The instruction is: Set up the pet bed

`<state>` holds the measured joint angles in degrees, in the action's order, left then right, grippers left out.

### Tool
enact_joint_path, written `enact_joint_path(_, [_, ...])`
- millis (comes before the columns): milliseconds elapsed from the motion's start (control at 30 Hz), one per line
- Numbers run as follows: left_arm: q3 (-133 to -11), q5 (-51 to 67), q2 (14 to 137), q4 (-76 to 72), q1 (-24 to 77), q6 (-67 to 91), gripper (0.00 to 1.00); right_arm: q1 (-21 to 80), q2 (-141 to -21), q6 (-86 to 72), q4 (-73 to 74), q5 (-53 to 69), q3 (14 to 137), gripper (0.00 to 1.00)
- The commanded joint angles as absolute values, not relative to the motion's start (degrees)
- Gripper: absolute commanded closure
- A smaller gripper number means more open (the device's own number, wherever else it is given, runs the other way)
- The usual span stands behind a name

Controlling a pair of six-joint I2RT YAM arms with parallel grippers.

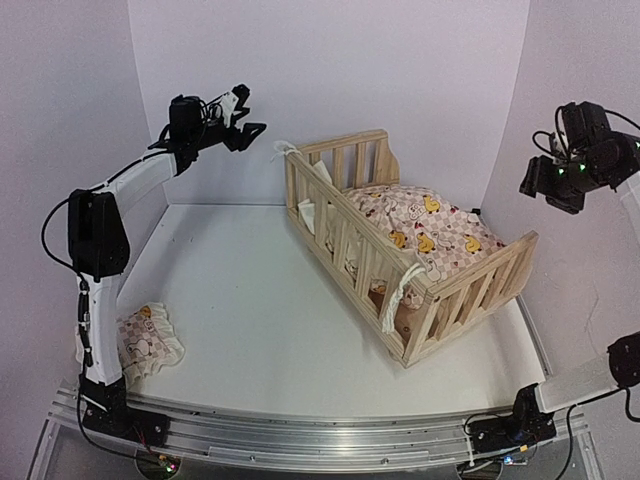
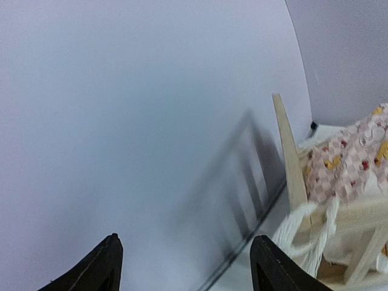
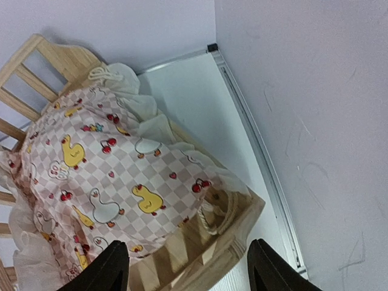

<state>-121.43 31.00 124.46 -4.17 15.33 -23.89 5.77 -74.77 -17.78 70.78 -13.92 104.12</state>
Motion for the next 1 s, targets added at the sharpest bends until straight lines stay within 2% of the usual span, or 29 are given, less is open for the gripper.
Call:
enact_joint_path(0, [-117.5, 46.7, 123.8, -0.6, 13.6, -27.2, 0.22, 5.7, -72.6, -26.4, 80.3, -13.5, 99.1, 0.31])
enact_joint_path(200, [-120.3, 58.2, 127.8, 3.8, 13.4, -35.0, 0.21, 5.7, -72.9, -30.8, 79.4, -10.3, 94.5, 0.31])
enact_joint_path(500, [-119.8, 54.6, 129.9, 1.4, 16.6, -35.3, 0.23, 5.8, -74.7, -32.5, 77.1, -7.5, 90.2, 0.41])
enact_joint_path(733, [-122.4, 53.5, 132.5, -0.2, 17.1, -32.6, 0.24, 5.7, -76.2, -29.9, 74.9, -5.6, 89.5, 0.67])
enact_joint_path(833, [-117.8, 55.0, 129.4, -2.1, 17.0, -33.6, 0.23, 5.7, -77.8, -25.0, 74.4, -3.6, 90.4, 0.77])
enact_joint_path(967, [-109.7, 57.0, 122.5, -0.8, 16.3, -37.4, 0.23, 5.7, -78.3, -15.2, 69.9, 5.1, 90.4, 0.85])
